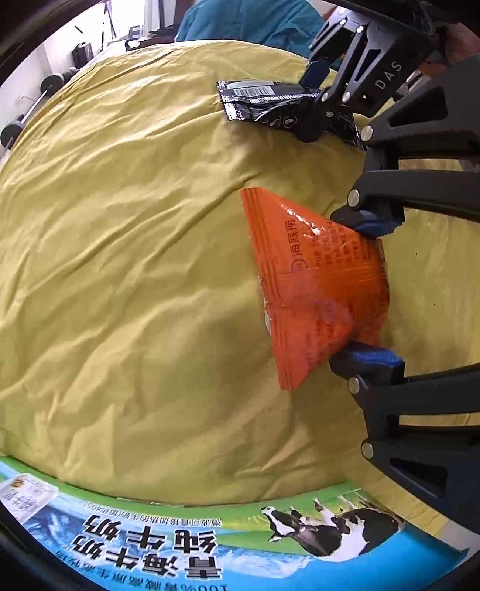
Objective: Organize snacks
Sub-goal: 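Lift and carry the orange wrapper and black pouch toward the box with both tools, then lower both packs into the box and open both tools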
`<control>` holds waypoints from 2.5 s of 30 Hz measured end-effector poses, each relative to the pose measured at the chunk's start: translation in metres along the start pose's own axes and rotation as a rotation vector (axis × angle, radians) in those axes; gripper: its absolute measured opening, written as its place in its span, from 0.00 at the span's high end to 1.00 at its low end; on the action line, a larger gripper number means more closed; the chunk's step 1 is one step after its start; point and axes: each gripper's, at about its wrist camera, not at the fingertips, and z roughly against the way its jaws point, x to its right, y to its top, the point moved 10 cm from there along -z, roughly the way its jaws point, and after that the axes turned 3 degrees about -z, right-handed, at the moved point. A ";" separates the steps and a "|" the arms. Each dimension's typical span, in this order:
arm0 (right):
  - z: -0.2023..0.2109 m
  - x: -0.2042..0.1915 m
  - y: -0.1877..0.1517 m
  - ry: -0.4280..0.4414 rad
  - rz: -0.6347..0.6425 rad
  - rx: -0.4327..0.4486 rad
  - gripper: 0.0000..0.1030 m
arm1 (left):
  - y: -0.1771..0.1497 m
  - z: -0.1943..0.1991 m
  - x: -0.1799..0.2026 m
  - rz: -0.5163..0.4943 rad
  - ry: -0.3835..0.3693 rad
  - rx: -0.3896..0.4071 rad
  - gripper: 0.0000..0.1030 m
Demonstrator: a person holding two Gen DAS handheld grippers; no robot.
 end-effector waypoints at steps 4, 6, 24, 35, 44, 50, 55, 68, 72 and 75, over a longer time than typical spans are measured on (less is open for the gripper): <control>0.008 0.001 -0.006 -0.012 -0.006 0.030 0.46 | -0.014 0.018 0.005 -0.054 0.064 0.069 0.63; 0.014 -0.004 -0.013 -0.011 -0.006 0.042 0.47 | -0.021 0.023 0.009 -0.075 0.078 0.090 0.63; 0.139 -0.070 -0.085 0.048 0.015 0.246 0.47 | -0.066 0.157 -0.013 -0.160 0.054 0.375 0.63; 0.212 -0.201 -0.100 0.161 0.105 0.328 0.48 | -0.068 0.234 -0.092 -0.144 0.056 0.497 0.63; 0.212 -0.321 -0.088 0.228 0.201 0.307 0.48 | -0.059 0.255 -0.196 -0.051 0.050 0.490 0.63; 0.178 -0.387 -0.064 0.270 0.210 0.238 0.48 | -0.034 0.237 -0.256 -0.004 0.048 0.428 0.63; 0.134 -0.419 -0.044 0.285 0.178 0.153 0.48 | -0.007 0.206 -0.295 0.035 0.011 0.334 0.63; 0.044 -0.443 -0.033 0.260 0.112 0.000 0.47 | 0.006 0.120 -0.325 0.047 -0.039 0.106 0.63; 0.033 -0.449 -0.031 0.255 0.095 -0.016 0.45 | 0.004 0.112 -0.327 0.056 -0.040 0.090 0.63; 0.029 -0.450 -0.029 0.243 0.089 -0.019 0.44 | 0.002 0.112 -0.330 0.052 -0.022 0.087 0.62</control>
